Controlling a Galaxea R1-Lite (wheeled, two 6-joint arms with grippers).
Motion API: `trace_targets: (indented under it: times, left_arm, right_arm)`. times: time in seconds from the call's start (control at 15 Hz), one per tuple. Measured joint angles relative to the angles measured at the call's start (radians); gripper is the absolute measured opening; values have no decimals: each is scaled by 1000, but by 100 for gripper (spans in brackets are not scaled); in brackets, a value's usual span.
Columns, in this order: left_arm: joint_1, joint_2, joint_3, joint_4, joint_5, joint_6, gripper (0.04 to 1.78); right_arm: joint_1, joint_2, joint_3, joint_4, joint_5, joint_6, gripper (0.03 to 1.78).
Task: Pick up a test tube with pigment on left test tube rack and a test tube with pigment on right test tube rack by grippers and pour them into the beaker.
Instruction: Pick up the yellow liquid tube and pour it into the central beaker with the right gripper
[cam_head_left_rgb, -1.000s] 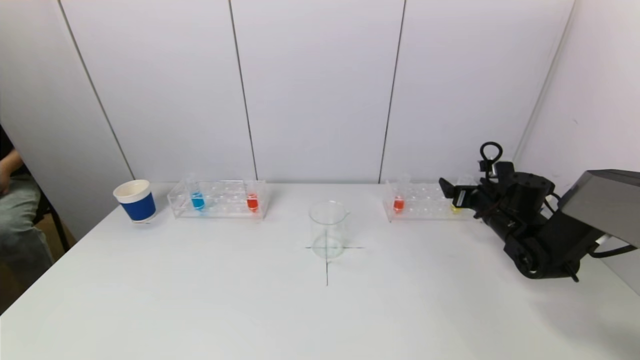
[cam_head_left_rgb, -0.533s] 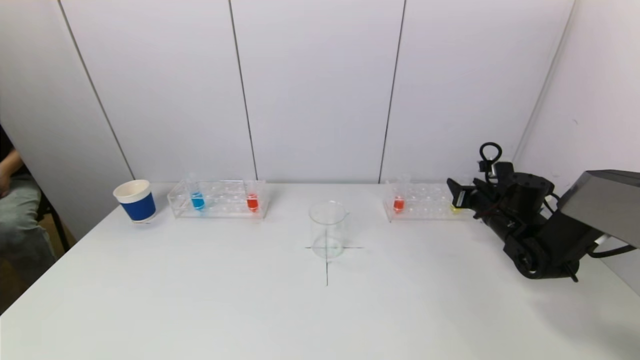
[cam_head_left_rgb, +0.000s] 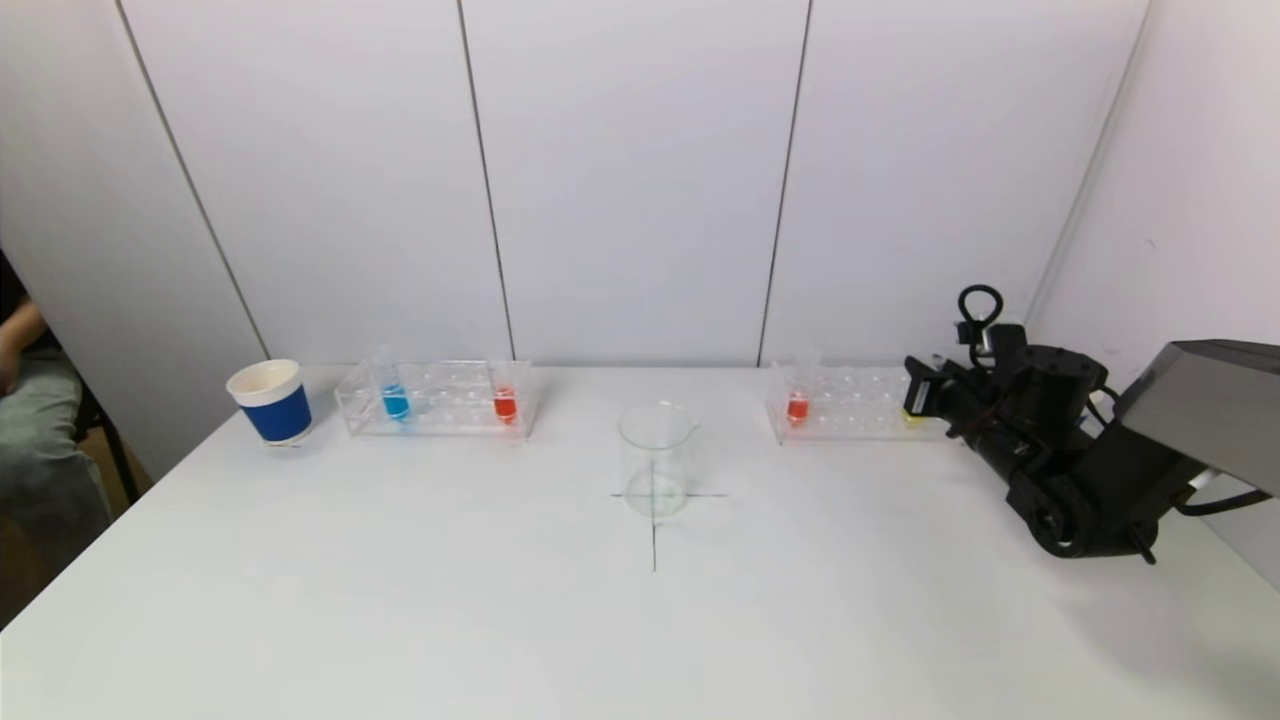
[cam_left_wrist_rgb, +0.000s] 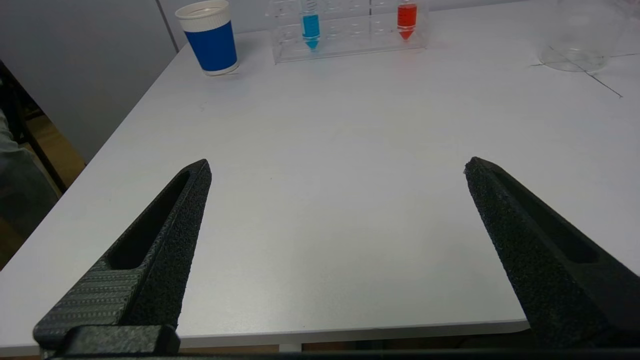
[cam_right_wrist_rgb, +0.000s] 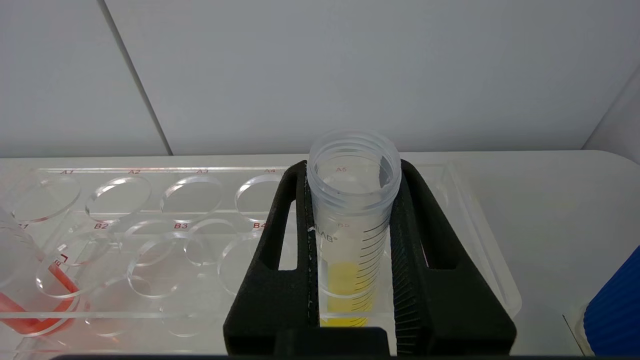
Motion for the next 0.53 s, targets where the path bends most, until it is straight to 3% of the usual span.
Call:
trace_targets:
  times: [0.53]
  left_arm:
    - [0,0,0,0,0,0,177]
  right_arm:
    - [-3,-1,-2,1,0,0,47]
